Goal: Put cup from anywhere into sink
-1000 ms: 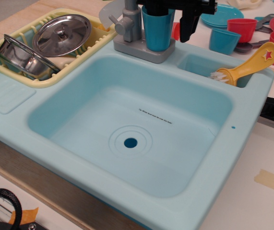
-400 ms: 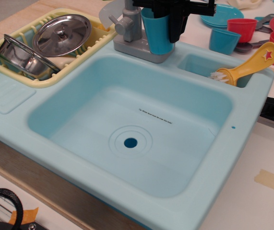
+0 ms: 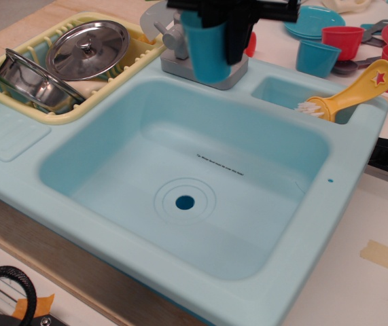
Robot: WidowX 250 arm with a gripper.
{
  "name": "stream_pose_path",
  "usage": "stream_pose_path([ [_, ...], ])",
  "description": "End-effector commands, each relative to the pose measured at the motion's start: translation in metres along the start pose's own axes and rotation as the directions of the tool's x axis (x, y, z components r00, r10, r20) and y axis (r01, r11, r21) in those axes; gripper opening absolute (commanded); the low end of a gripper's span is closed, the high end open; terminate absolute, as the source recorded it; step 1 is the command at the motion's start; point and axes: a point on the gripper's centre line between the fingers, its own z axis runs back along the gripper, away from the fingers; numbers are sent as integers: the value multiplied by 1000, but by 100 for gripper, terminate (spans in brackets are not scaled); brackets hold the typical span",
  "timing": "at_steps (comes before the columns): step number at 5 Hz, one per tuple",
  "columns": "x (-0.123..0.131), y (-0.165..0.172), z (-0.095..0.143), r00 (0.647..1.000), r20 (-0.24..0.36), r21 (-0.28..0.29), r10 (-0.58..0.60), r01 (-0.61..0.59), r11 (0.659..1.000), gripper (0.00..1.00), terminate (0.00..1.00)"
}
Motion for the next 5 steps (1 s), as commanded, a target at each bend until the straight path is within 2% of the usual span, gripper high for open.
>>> stream_pose_path([
  [1,-30,13,-4,993,49,-75,110,-106,991,100,0],
  [2,-41,18,-17,988,62,-123,139,-130,984,100,0],
  [3,-40,20,-30,991,30,-182,131,-123,976,100,0],
  [4,-40,20,-30,991,30,-182,131,-123,976,100,0],
  [5,-40,20,-30,991,30,-182,131,-123,976,100,100],
])
